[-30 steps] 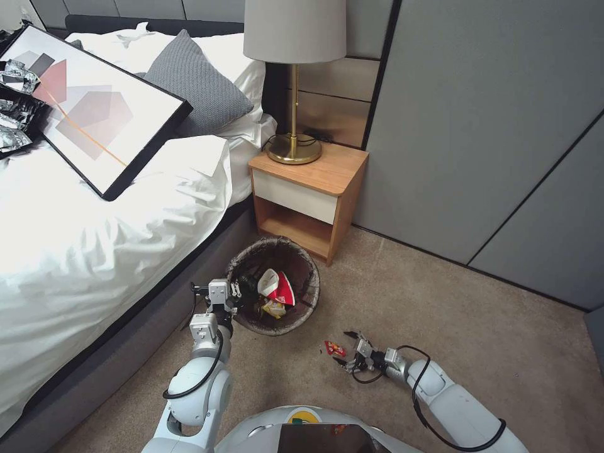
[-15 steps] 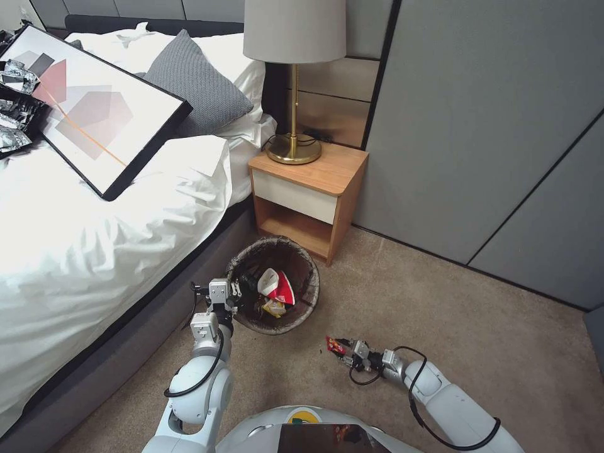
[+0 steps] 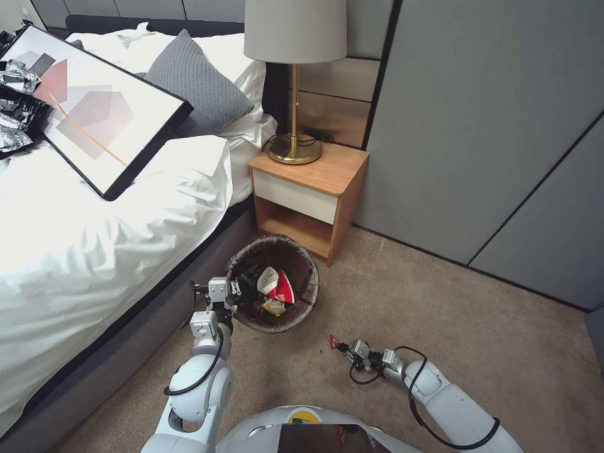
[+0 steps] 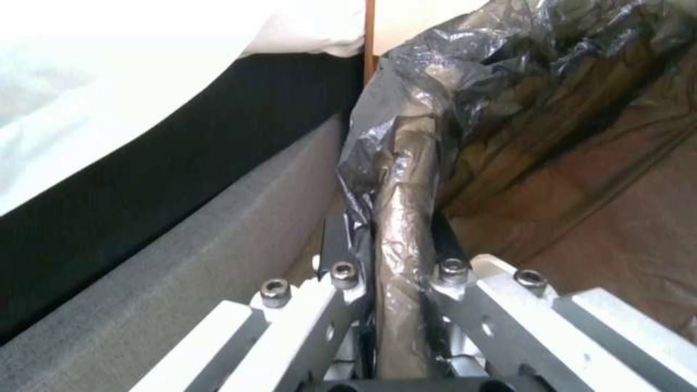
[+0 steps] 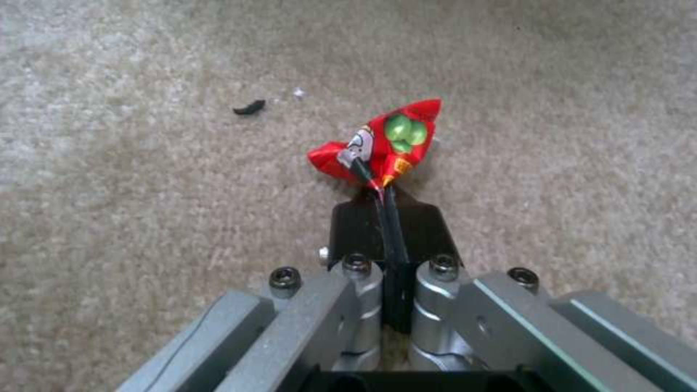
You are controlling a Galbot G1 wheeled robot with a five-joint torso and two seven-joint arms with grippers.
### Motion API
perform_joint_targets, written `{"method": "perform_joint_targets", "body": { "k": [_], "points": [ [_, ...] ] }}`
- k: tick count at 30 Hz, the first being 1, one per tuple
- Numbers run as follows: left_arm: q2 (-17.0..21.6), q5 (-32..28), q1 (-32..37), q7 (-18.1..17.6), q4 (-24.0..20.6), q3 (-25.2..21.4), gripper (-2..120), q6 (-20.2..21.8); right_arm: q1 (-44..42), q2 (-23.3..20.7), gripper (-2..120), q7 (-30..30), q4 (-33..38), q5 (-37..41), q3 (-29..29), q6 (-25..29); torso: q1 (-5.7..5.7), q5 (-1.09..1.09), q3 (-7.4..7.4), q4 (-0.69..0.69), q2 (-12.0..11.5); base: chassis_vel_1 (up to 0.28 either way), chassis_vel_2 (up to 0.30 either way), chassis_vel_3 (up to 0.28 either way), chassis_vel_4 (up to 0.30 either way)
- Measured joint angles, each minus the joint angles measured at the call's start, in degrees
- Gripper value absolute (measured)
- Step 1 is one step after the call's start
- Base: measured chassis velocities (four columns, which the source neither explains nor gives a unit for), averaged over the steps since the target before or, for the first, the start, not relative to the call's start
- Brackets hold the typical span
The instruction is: Pick up the trash bin, then pick up the garbage from the floor and place it into the trash bin.
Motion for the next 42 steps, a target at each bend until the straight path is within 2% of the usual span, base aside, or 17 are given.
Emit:
{"method": "perform_joint_targets", "body": {
  "k": [6, 9, 14, 17, 19, 20, 21, 22, 24, 25, 27, 28, 30, 31, 32, 36, 42],
  "points": [
    [0.03, -0.04, 0.0, 0.0, 0.01, -0.01, 3, 0.01, -0.04, 0.03, 0, 0.64, -0.05, 0.43, 0.52, 0.64, 0.0, -0.01, 0.0, 0.0, 0.0, 0.0, 0.0, 0.0, 0.0],
    [0.04, -0.06, 0.0, 0.01, 0.06, -0.02, 3, 0.01, -0.42, 0.31, 0, 2.42, 0.48, 1.07, 1.13, 1.51, 0.0, 0.0, 0.0, -0.01, 0.0, 0.0, 0.0, 0.0, 0.0],
    [0.06, -0.22, -0.05, 0.01, 0.28, -0.08, 3, 0.01, -2.43, 1.03, 0, 8.2, 5.39, 3.95, 3.37, 3.06, 0.0, 0.0, 0.0, 0.01, 0.0, 0.0, 0.0, 0.0, 0.0],
    [0.11, -0.33, -0.12, -0.02, 0.41, -0.08, 3, 0.06, -5.47, 1.39, 0, 13.35, 15.4, 10.05, 5.85, 4.37, 0.0, 0.0, 0.0, 0.0, 0.0, 0.0, 0.0, 0.0, 0.0],
    [0.12, -0.35, -0.1, -0.03, 0.43, -0.07, 3, 0.06, -6.0, 1.37, 0, 14.08, 17.51, 11.28, 6.31, 4.55, 0.0, 0.0, 0.0, 0.0, 0.0, 0.0, 0.0, 0.0, 0.0],
    [0.17, -0.37, -0.03, -0.06, 0.46, -0.06, 3, 0.09, -7.23, 1.25, 0, 15.6, 23.4, 14.83, 7.64, 4.97, 0.0, 0.0, 0.0, 0.01, 0.0, 0.0, 0.0, 0.0, 0.0],
    [0.19, -0.39, 0.03, -0.08, 0.47, -0.07, 3, 0.09, -7.83, 1.15, 0, 15.99, 26.47, 16.62, 8.36, 5.2, 0.0, 0.0, 0.0, 0.01, 0.0, 0.0, 0.0, 0.0, 0.0],
    [0.19, -0.39, 0.03, -0.08, 0.47, -0.07, 3, 0.09, -7.83, 1.15, 0, 15.99, 26.47, 16.62, 8.36, 5.2, 0.0, 0.0, 0.0, 0.01, 0.0, 0.0, 0.0, 0.0, 0.0],
    [0.22, -0.4, 0.19, -0.12, 0.58, -0.03, 3, 0.12, -9.26, 1.01, 0, 16.46, 38.26, 21.8, 10.31, 5.26, 0.0, -0.01, 0.0, 0.0, 0.0, 0.0, 0.0, 0.0, 0.0],
    [0.22, -0.4, 0.19, -0.12, 0.58, -0.03, 3, 0.12, -9.26, 1.01, 0, 16.46, 38.26, 21.8, 10.31, 5.26, 0.0, -0.01, 0.0, 0.0, 0.0, 0.0, 0.0, 0.0, 0.0],
    [0.22, -0.41, 0.23, -0.13, 0.69, 0.23, 3, 0.14, -9.78, 0.66, 0, 16.4, 48.32, 25.34, 10.56, 4.0, 0.0, -0.02, -0.01, 0.03, 0.0, 0.0, 0.0, 0.0, 0.0],
    [0.24, -0.42, 0.23, -0.16, 0.71, 0.21, 3, 0.17, -9.82, 0.32, 0, 16.32, 52.23, 26.3, 10.15, 3.06, 0.0, 0.0, 0.0, -0.01, 0.0, 0.0, 0.0, 0.0, 0.0],
    [0.25, -0.42, 0.23, -0.19, 0.73, 0.16, 3, 0.21, -9.82, 0.23, 0, 16.23, 53.83, 26.57, 9.9, 2.69, 0.0, 0.01, 0.0, -0.02, 0.0, 0.0, 0.0, 0.0, 0.0],
    [0.27, -0.41, 0.21, -0.27, 0.76, 0.24, 3, 0.25, -9.7, -0.32, 0, 15.66, 59.5, 27.14, 8.56, 1.23, 0.0, -0.02, -0.01, 0.03, 0.01, 0.0, 0.0, 0.0, 0.0],
    [0.28, -0.42, 0.22, -0.28, 0.77, 0.29, 3, 0.27, -9.76, -0.82, 0, 15.26, 61.63, 27.17, 7.65, 0.49, 0.0, 0.0, 0.0, 0.0, 0.0, 0.0, 0.0, 0.0, 0.0],
    [0.32, -0.39, 0.39, -0.34, 0.82, 0.58, 3, 0.31, -10.46, -3.03, 0, 13.5, 65.6, 25.88, 3.49, -0.93, 0.0, -0.01, -0.01, 0.0, 0.0, 0.0, 0.0, 0.0, 0.0],
    [0.06, -0.1, 0.56, -0.36, 0.86, 1.44, 3, 0.34, -10.59, -4.51, 0, 13.13, 62.03, 21.7, -2.87, -0.93, 0.0, 0.01, 0.0, 0.0, 0.0, 0.0, 0.0, 0.0, 0.0]
  ]
}}
